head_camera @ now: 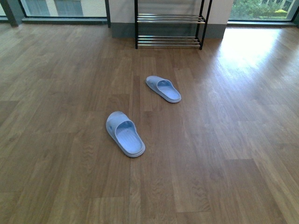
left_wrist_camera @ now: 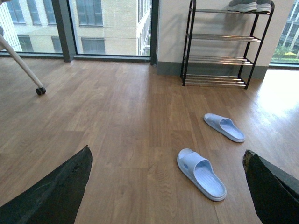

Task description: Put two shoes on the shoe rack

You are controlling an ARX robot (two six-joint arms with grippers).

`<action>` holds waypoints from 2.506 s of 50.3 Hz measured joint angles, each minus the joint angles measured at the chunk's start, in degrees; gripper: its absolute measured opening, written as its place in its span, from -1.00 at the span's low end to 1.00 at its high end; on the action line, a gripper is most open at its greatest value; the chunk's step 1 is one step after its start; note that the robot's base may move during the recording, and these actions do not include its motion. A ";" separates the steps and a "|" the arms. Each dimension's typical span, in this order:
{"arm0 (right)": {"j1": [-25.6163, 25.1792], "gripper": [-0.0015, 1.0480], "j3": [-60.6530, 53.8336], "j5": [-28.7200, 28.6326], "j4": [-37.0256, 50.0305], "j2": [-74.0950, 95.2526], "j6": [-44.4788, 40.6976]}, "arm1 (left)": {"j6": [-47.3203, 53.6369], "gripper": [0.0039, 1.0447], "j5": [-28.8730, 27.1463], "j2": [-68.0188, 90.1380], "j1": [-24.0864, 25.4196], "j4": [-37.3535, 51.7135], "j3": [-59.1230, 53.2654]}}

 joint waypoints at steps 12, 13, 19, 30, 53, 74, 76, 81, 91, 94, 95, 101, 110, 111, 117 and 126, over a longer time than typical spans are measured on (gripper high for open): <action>0.00 0.82 0.00 0.02 0.00 -0.02 0.02 | 0.00 0.83 -0.11 0.00 0.00 0.00 0.00; 0.00 0.82 0.00 0.09 0.00 -0.02 0.00 | 0.00 0.83 -0.11 0.00 0.00 0.00 0.00; 0.00 0.82 0.00 0.04 0.00 -0.04 0.00 | 0.00 0.83 -0.11 0.00 0.00 0.00 0.00; 0.00 0.82 0.00 0.07 0.00 -0.04 0.00 | 0.00 0.83 0.02 0.00 0.00 -0.02 0.00; 0.02 0.82 0.00 0.24 -0.02 -0.02 0.02 | 0.02 0.83 0.07 0.00 0.00 -0.02 0.00; 0.02 0.82 0.00 0.22 -0.02 -0.02 0.00 | 0.02 0.83 0.04 0.00 0.00 -0.02 0.00; 0.02 0.82 0.00 0.24 -0.02 -0.02 0.00 | 0.02 0.83 0.04 0.00 0.00 -0.02 0.00; 0.02 0.82 0.00 0.22 -0.02 -0.02 0.02 | 0.02 0.83 0.04 0.00 0.00 0.00 0.00; 0.02 0.82 0.00 0.22 -0.02 -0.02 0.02 | 0.02 0.83 0.04 0.00 0.00 0.00 0.00; 0.02 0.82 0.00 0.24 -0.02 -0.02 0.02 | 0.00 0.83 0.04 0.00 0.00 -0.02 0.00; 0.02 0.82 0.00 0.22 -0.02 -0.02 0.02 | 0.02 0.83 0.04 0.00 0.00 -0.02 0.00; 0.02 0.82 0.00 0.22 -0.02 -0.02 0.00 | 0.00 0.83 0.04 0.00 0.00 -0.02 0.00; 0.02 0.82 0.00 0.22 -0.02 -0.02 0.02 | 0.00 0.83 0.04 0.00 0.00 -0.02 0.00; 0.02 0.82 0.00 0.22 -0.02 -0.02 0.02 | 0.00 0.83 0.04 0.00 0.00 0.00 0.00; 0.02 0.82 0.00 0.24 -0.02 -0.02 0.02 | 0.00 0.83 0.04 0.00 0.00 -0.02 0.00; 0.02 0.82 0.00 0.22 -0.02 -0.02 0.00 | 0.00 0.83 0.04 0.00 0.00 -0.02 0.00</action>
